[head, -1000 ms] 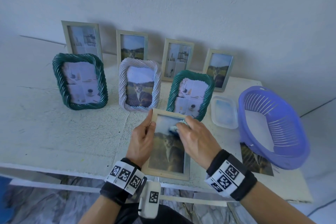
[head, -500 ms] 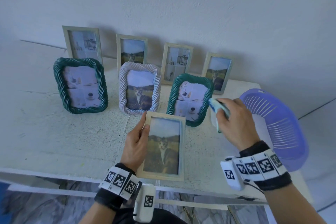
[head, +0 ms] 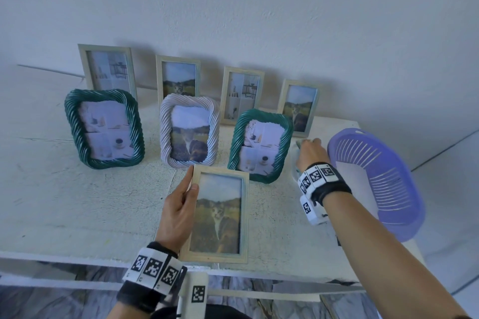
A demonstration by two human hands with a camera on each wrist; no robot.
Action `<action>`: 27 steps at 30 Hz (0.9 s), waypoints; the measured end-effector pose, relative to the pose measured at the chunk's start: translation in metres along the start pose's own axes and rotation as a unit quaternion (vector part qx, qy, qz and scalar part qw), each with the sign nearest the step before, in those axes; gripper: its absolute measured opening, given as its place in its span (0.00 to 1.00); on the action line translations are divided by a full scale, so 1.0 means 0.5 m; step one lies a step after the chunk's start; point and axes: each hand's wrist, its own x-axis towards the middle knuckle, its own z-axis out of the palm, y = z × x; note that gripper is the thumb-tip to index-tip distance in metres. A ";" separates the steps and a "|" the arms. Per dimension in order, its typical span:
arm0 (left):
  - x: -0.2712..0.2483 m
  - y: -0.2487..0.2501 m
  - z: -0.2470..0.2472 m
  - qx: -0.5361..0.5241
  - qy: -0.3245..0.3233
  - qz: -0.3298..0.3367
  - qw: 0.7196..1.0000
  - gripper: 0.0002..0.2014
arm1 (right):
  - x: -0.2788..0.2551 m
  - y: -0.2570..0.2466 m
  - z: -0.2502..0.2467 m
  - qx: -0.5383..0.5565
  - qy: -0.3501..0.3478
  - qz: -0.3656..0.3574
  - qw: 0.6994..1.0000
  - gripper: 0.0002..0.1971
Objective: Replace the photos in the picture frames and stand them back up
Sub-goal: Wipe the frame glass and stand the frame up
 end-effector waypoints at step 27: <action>-0.006 0.095 0.022 -0.098 0.001 -0.080 0.992 0.09 | -0.347 -0.078 0.040 0.699 -0.215 0.004 0.682 0.14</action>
